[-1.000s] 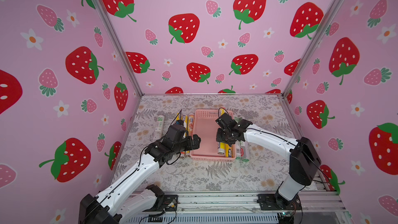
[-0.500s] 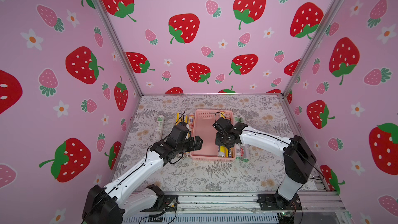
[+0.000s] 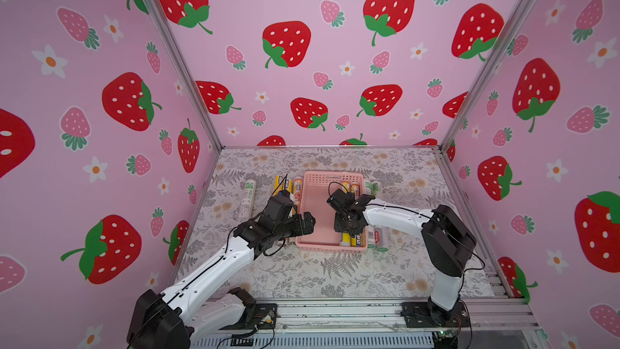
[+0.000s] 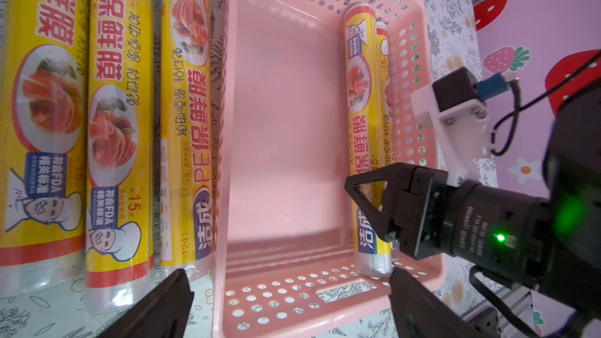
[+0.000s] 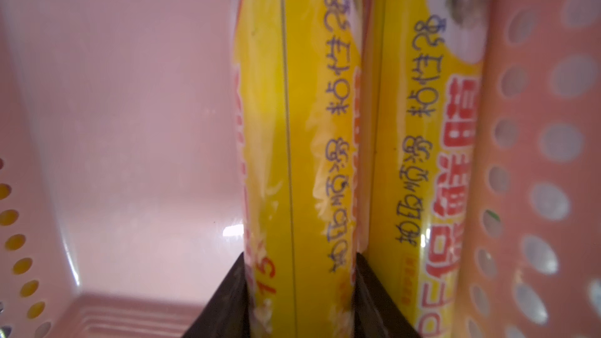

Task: Put the plastic wrap into the basket
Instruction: Place the plastic wrap in the basket.

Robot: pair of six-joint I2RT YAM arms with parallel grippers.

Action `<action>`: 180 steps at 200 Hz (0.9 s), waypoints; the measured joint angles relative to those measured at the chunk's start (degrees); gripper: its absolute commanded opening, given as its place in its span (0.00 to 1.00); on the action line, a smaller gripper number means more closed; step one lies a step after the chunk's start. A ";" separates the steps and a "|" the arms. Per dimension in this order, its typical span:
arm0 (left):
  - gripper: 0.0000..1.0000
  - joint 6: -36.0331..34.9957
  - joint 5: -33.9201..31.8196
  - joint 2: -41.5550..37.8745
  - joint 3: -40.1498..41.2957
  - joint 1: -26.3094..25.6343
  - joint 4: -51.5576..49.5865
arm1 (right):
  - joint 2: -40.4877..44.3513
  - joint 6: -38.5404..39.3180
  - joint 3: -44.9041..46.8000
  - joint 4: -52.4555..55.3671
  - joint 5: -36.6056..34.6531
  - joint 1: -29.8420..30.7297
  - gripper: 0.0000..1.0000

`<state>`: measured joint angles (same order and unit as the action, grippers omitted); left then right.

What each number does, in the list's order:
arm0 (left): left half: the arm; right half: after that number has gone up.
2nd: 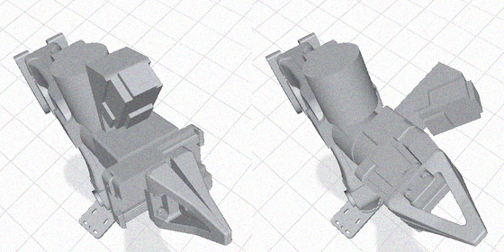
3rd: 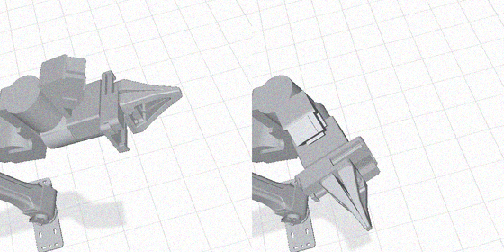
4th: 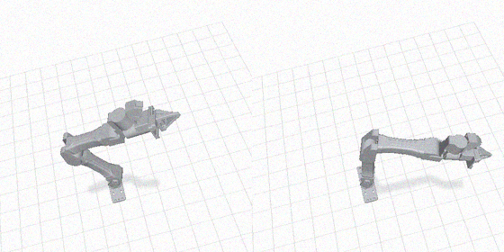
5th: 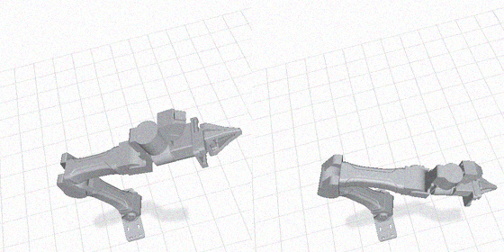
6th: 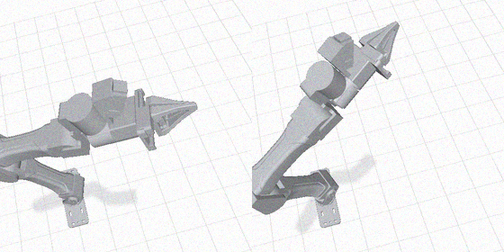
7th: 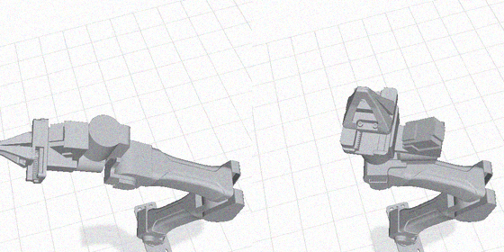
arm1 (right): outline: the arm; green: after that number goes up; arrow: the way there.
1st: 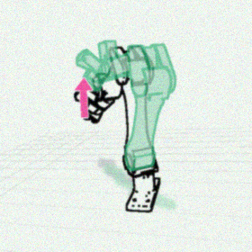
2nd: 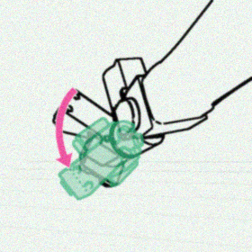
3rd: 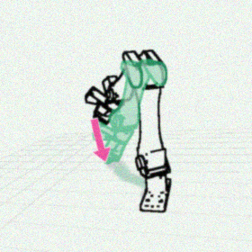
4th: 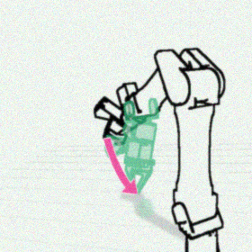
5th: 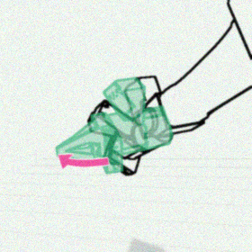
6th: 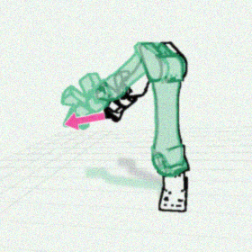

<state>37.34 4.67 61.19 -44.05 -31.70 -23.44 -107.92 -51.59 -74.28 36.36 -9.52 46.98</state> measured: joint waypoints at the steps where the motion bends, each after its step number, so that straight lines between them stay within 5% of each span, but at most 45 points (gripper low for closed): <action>1: 1.00 0.00 -0.02 -0.02 0.02 0.00 0.00 | -0.11 0.07 -0.02 0.07 0.00 0.02 0.35; 78: 1.00 -0.02 -2.32 -2.32 0.24 0.00 -0.98 | -1.40 0.79 -0.98 0.59 -0.94 0.28 0.56; 180: 1.00 0.11 -4.74 -4.94 -0.37 0.66 -6.36 | 6.58 5.38 -2.23 0.81 -2.62 0.39 0.62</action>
<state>37.45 -0.08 56.25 -44.42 -31.05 -29.80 -101.34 -46.22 -76.51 37.17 -12.14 47.37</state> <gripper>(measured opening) 0.995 0.610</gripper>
